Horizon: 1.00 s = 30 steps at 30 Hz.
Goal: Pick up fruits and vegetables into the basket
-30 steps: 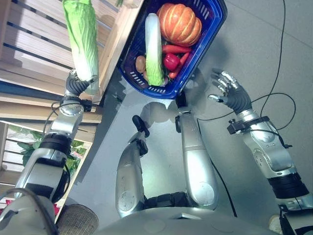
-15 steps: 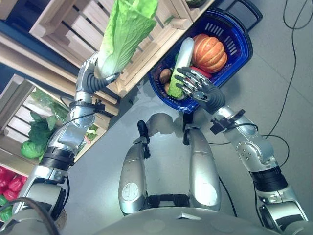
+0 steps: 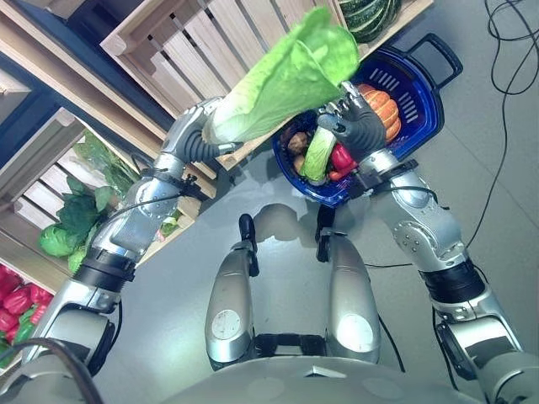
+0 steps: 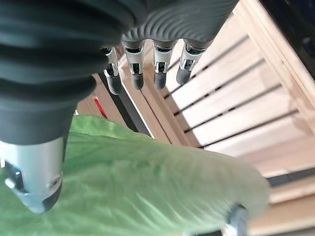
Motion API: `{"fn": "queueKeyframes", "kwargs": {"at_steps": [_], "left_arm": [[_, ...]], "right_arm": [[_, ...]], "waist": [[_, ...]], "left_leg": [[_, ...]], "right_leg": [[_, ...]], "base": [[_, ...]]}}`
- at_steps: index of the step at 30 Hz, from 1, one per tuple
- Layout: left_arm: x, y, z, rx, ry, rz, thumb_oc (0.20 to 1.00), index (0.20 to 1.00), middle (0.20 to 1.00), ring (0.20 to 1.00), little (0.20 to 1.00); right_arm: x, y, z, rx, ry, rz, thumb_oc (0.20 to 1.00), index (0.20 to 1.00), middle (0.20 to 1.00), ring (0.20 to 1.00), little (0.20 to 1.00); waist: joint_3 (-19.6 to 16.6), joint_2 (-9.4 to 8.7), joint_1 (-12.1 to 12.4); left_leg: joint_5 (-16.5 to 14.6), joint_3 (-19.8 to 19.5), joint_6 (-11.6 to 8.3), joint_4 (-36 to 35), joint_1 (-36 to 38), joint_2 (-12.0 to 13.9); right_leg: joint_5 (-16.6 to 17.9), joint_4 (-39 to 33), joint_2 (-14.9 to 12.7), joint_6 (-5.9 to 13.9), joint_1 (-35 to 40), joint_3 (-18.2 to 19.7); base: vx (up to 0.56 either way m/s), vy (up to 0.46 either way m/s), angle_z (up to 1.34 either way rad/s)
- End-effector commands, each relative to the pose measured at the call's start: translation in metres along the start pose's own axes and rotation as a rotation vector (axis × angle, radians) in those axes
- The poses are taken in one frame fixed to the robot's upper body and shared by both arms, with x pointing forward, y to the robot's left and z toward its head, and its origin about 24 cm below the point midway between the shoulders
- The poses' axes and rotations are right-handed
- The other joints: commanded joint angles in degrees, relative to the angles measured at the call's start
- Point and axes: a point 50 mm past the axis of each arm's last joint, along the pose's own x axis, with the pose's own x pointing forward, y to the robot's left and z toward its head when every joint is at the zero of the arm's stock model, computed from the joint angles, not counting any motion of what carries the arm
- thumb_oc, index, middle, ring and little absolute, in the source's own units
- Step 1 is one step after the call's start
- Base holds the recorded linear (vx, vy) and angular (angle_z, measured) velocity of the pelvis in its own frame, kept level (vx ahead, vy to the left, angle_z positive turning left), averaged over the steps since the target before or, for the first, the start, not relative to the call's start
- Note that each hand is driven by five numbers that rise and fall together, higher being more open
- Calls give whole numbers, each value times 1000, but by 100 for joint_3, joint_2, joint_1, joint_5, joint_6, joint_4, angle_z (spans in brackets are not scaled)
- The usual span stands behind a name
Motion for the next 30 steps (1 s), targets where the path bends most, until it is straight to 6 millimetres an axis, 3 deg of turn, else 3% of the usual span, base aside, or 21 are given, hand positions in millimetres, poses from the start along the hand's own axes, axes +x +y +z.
{"fn": "queueKeyframes", "kwargs": {"at_steps": [1, 7, 13, 17, 22, 30], "left_arm": [[4, 14, 24, 84, -127, -4, 200, 200, 200, 200, 200], [2, -2, 25, 68, -101, -61, 200, 200, 200, 200, 200], [6, -12, 33, 70, -119, -100, 200, 200, 200, 200, 200], [10, -19, 41, 75, -148, -155, 200, 200, 200, 200, 200], [15, -25, 51, 88, -187, -267, 200, 200, 200, 200, 200], [16, -34, 60, 120, -240, -402, 200, 200, 200, 200, 200]], "right_arm": [[6, 14, 20, 71, -144, -24, 1000, 1000, 1000, 1000, 1000], [7, 12, 9, 51, -99, -105, 1000, 1000, 1000, 1000, 1000], [11, 23, -5, 63, -21, -36, 1000, 1000, 1000, 1000, 1000], [13, 44, -12, 83, 43, 125, 1000, 1000, 1000, 1000, 1000], [11, 84, -18, 153, 134, 406, 1000, 1000, 1000, 1000, 1000], [9, 117, -16, 259, 127, 578, 1000, 1000, 1000, 1000, 1000]], "waist": [[-443, -306, -16], [-460, -301, -18], [-475, -300, 6], [-449, -308, 45], [-449, -321, 139], [-499, -315, 276]], "left_leg": [[-291, 306, 523, 253, -250, -305], [-309, 319, 522, 220, -160, -291], [-303, 314, 510, 196, -113, -278], [-336, 287, 501, 217, -88, -287], [-300, 256, 489, 174, -52, -295], [-229, 184, 487, 66, -5, -313]], "right_leg": [[-300, -215, -45, 458, 406, 139], [-277, -306, -65, 472, 502, 148], [-264, -376, -88, 474, 581, 132], [-306, -342, -106, 484, 611, 108], [-268, -399, -146, 503, 669, 56], [-164, -569, -201, 537, 772, 15]], "base": [[17, -12, 6], [2, -1, 1], [0, 0, 0], [0, 0, 0], [-2, -11, 2], [5, -22, 7]]}}
